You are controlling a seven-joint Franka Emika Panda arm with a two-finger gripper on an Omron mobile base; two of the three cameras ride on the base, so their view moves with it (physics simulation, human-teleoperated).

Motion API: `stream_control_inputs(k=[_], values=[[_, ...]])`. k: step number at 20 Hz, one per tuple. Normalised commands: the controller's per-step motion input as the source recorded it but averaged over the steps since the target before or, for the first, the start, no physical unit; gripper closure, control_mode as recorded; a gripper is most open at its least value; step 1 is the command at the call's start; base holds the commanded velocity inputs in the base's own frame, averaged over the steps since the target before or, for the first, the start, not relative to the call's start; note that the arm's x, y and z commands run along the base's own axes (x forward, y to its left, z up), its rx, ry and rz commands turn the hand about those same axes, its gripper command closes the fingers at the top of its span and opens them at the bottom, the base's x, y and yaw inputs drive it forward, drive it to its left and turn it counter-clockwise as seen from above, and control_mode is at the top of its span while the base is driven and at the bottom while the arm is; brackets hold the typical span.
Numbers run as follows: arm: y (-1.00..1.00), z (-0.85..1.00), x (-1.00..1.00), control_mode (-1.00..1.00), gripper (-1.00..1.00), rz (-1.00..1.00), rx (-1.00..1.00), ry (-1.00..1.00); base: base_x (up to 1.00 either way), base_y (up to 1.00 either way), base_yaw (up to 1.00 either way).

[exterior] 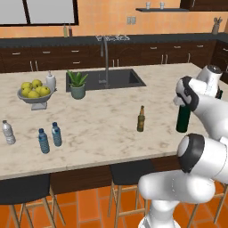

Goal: Move the plastic bottles in the middle to the plastics group, and the glass bottles in the middle to the glass group.

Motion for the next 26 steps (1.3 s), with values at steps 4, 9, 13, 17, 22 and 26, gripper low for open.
stream_control_inputs(k=[4,9,13,17,22,26], values=[[-0.37,0.0,0.04,-1.0,1.0,0.0,0.0,-0.25,0.0,0.0,0.0],[-0.35,0.04,0.0,-1.0,1.0,0.0,0.0,-0.05,0.0,0.0,0.0],[-0.29,0.0,0.0,-1.0,1.0,0.0,0.0,0.0,0.0,0.0,0.0],[-0.31,-0.01,0.0,-1.0,1.0,-0.03,0.0,0.0,0.0,0.0,0.0],[-0.25,-0.12,0.0,-1.0,1.0,-0.05,0.0,0.0,0.0,0.0,0.0],[-0.1,-0.03,0.0,-1.0,1.0,-0.07,0.0,0.0,0.0,0.0,0.0]])
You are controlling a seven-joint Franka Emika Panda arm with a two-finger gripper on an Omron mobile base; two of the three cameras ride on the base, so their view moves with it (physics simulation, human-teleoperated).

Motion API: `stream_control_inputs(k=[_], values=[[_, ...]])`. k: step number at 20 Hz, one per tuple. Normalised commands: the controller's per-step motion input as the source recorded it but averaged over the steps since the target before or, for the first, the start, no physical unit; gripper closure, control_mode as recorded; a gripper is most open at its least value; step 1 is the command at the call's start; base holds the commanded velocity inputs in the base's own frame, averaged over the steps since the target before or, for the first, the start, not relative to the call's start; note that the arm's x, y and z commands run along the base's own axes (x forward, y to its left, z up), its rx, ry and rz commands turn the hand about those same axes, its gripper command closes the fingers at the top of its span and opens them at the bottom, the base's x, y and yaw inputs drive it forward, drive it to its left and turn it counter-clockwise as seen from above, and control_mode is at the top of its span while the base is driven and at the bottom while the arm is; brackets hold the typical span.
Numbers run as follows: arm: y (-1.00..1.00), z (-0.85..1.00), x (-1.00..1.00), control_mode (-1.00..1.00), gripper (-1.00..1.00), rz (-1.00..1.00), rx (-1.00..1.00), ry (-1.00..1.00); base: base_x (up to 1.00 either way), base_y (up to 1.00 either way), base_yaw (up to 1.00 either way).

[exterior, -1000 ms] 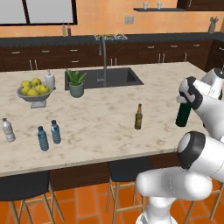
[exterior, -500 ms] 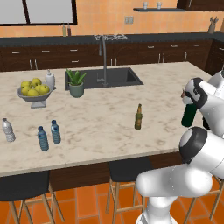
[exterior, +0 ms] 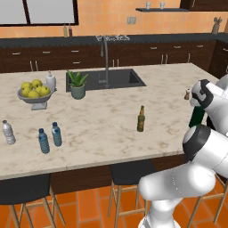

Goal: Move the plastic bottles in the middle to the plastics group, and the glass bottles in the middle to the glass group.

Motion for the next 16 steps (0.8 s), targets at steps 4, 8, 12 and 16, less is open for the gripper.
stream_control_inputs(k=[4,8,12,16], values=[[-0.3,0.0,0.0,-1.0,1.0,-0.09,0.0,0.0,0.0,0.0,0.0],[-0.13,-0.03,0.0,-1.0,1.0,-0.08,0.0,0.0,0.0,0.0,0.0],[-0.09,-0.23,0.0,-1.0,1.0,-0.06,0.0,0.0,0.0,0.0,0.0],[-0.02,-0.37,0.0,-1.0,1.0,-0.05,0.0,0.0,0.0,0.0,0.0]])
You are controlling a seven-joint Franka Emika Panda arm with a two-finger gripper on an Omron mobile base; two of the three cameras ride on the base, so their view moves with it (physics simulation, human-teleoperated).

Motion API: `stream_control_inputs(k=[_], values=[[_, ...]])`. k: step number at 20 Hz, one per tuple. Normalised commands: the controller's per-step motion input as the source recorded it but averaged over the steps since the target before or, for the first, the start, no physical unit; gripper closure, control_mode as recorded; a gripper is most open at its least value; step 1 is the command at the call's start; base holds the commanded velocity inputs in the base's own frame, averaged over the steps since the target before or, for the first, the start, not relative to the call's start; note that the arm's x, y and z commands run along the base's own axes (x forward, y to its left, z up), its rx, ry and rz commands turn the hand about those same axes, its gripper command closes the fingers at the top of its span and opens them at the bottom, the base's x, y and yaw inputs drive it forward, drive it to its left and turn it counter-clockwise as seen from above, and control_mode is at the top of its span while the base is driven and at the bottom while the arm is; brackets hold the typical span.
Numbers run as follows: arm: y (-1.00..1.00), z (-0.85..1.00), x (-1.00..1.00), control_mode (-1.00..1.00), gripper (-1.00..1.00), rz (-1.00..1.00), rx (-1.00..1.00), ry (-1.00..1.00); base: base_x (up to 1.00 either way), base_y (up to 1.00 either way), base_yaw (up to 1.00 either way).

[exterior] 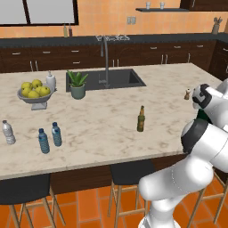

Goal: Move the plastic bottles in the middle to the plastics group, and the glass bottles in the middle to the glass group.

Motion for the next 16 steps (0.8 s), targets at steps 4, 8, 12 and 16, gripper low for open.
stream_control_inputs(k=[4,8,12,16], values=[[-0.01,-0.26,0.0,-1.0,1.0,-0.05,0.0,-0.02,0.0,0.0,0.0],[-0.01,-0.31,0.0,-1.0,1.0,-0.05,0.0,-0.05,0.0,0.0,0.0],[-0.01,-0.26,0.0,-1.0,1.0,-0.03,0.0,-0.04,0.0,0.0,0.0],[-0.02,-0.36,0.0,-1.0,1.0,-0.03,0.0,0.0,0.0,0.0,0.0]])
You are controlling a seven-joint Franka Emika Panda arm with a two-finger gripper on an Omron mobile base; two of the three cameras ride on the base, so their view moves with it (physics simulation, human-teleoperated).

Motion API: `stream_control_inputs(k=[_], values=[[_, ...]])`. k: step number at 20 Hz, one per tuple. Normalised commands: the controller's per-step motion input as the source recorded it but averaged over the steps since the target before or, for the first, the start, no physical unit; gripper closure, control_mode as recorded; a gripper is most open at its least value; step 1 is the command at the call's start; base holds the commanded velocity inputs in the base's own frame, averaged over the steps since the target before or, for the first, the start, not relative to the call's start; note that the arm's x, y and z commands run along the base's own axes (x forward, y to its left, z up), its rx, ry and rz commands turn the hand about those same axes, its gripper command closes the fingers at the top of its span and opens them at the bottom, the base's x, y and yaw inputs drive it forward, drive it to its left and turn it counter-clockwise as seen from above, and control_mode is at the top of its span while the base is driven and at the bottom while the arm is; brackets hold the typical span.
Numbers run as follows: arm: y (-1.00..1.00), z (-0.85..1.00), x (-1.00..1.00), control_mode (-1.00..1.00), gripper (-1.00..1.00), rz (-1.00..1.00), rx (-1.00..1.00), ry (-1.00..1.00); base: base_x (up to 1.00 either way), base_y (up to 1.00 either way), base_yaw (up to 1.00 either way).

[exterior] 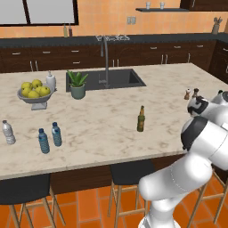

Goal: Move the plastic bottles in the middle to the plastics group, and the glass bottles in the middle to the glass group.

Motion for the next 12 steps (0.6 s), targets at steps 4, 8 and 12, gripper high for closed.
stream_control_inputs(k=[4,8,12], values=[[-0.04,-0.11,0.0,-1.0,1.0,-0.02,0.0,-0.02,0.0,0.0,0.0],[-0.17,0.01,0.02,-1.0,1.0,0.0,0.02,-0.05,0.0,0.0,0.0],[-0.16,0.02,0.23,-1.0,1.0,0.0,0.0,0.0,0.0,0.0,0.0]])
